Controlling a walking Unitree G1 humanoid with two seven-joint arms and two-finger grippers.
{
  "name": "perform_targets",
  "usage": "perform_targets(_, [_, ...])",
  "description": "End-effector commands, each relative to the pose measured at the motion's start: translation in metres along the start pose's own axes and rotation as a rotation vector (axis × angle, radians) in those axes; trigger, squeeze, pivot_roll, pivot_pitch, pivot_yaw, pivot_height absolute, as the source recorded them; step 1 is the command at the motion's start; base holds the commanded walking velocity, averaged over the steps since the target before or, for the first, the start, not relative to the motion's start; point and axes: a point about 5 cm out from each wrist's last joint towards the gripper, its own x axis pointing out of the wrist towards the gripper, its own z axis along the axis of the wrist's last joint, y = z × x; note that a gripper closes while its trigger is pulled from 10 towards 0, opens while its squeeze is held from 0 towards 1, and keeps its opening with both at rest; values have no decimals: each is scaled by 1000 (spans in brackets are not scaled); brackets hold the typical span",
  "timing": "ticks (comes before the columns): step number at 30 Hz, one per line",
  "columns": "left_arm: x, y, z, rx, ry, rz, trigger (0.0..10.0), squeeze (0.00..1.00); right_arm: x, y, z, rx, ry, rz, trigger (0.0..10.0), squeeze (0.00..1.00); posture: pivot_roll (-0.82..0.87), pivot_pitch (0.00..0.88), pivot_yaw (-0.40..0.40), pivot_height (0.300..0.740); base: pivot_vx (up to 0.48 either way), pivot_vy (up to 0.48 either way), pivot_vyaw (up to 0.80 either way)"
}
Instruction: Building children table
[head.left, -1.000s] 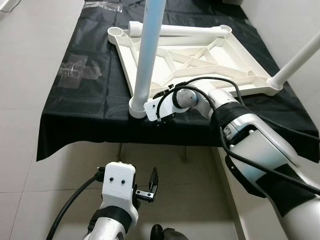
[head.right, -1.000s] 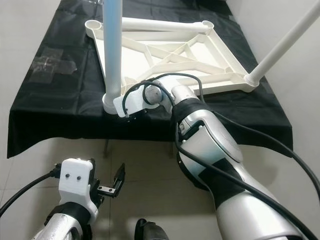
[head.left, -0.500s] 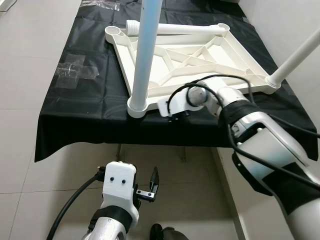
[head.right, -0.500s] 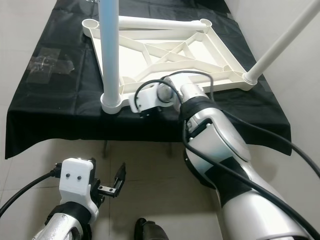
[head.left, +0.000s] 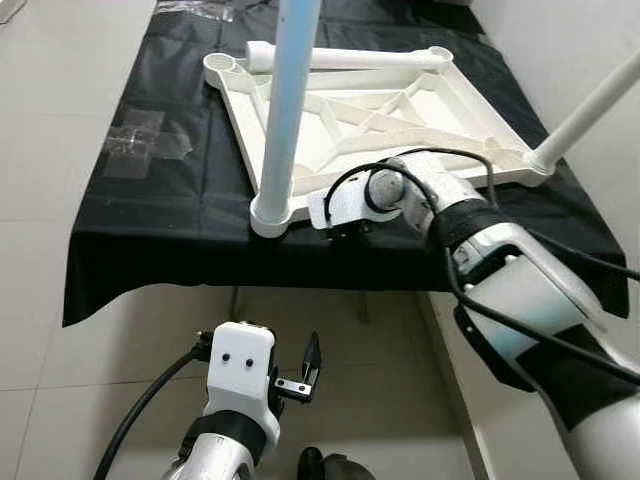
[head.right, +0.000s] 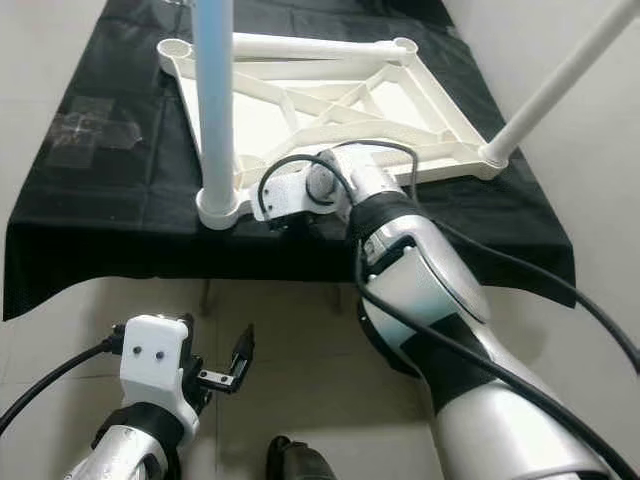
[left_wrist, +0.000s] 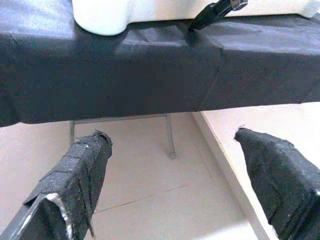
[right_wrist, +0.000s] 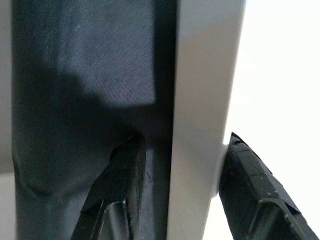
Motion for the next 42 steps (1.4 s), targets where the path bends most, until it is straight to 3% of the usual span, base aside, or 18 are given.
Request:
perform_targets(1, [-9, -51, -2, -123, 29, -172, 10000, 0, 5, 7, -1, 127, -49, -9, 10000, 0, 57, 288, -262, 740, 0, 0, 0])
perform_targets(6, [-7, -48, -3, -125, 24, -148, 10000, 0, -8, -2, -20, 430, -200, -89, 10000, 0, 50, 271, -243, 740, 0, 0, 0])
perform_targets(13, [-1, -42, -7, -107, 25, -157, 10000, 0, -24, -6, -52, 587, -254, -149, 10000, 0, 54, 230, -214, 740, 0, 0, 0])
perform_targets(16, [6, -34, -14, -87, 29, -147, 10000, 0, -33, 2, -81, 743, -284, -234, 10000, 0, 67, 176, -184, 740, 0, 0, 0])
perform_targets(20, [13, -23, -19, -73, 34, -124, 10000, 0, -35, 11, -96, 922, -374, -335, 10000, 0, 70, 143, -168, 740, 0, 0, 0])
perform_targets(22, [17, -15, -21, -60, 32, -101, 10000, 0, -34, 21, -106, 1066, -429, -421, 10000, 0, 69, 114, -152, 740, 0, 0, 0])
perform_targets(23, [17, -15, -21, -60, 32, -101, 10000, 0, -34, 21, -106, 1066, -429, -421, 10000, 0, 69, 114, -152, 740, 0, 0, 0])
perform_targets(24, [19, -11, -22, -53, 30, -83, 10000, 0, -31, 31, -112, 1139, -445, -441, 10000, 0, 69, 109, -149, 740, 0, 0, 0])
perform_targets(25, [23, 2, -24, -14, 23, -52, 10000, 0, -21, 67, -108, 1184, -526, -441, 10000, 0, 76, 63, -125, 740, 0, 0, 0])
perform_targets(26, [23, 2, -24, -14, 23, -52, 10000, 0, -21, 67, -108, 1184, -526, -441, 10000, 0, 76, 63, -125, 740, 0, 0, 0])
perform_targets(28, [25, 11, -27, 2, 26, -22, 10000, 0, -17, 98, -94, 1246, -604, -432, 10000, 0, 80, 35, -115, 740, 0, 0, 0])
perform_targets(31, [26, 15, -29, 0, 29, -2, 10000, 0, -18, 111, -86, 1288, -643, -420, 10000, 0, 81, 30, -112, 740, 0, 0, 0])
perform_targets(32, [27, 22, -31, -4, 32, 31, 10000, 0, -19, 123, -74, 1342, -715, -371, 10000, 0, 85, 10, -103, 740, 0, 0, 0])
perform_targets(33, [27, 22, -31, -4, 32, 31, 10000, 0, -19, 123, -74, 1342, -715, -371, 10000, 0, 85, 10, -103, 740, 0, 0, 0])
perform_targets(35, [30, 36, -35, -24, 35, 94, 10000, 0, -22, 140, -46, 1394, -887, -210, 10000, 0, 90, 0, -92, 740, 0, 0, 0])
perform_targets(37, [30, 36, -35, -24, 35, 94, 10000, 0, -22, 140, -46, 1394, -887, -210, 10000, 0, 90, 0, -92, 740, 0, 0, 0])
perform_targets(38, [31, 40, -37, -34, 34, 113, 10000, 0, -24, 144, -35, 1391, -955, -136, 10000, 0, 91, 0, -87, 740, 0, 0, 0])
perform_targets(42, [32, 45, -36, -32, 17, 134, 10000, 0, -24, 136, -18, 1366, -1045, -94, 10000, 0, 95, 0, -91, 740, 0, 0, 0])
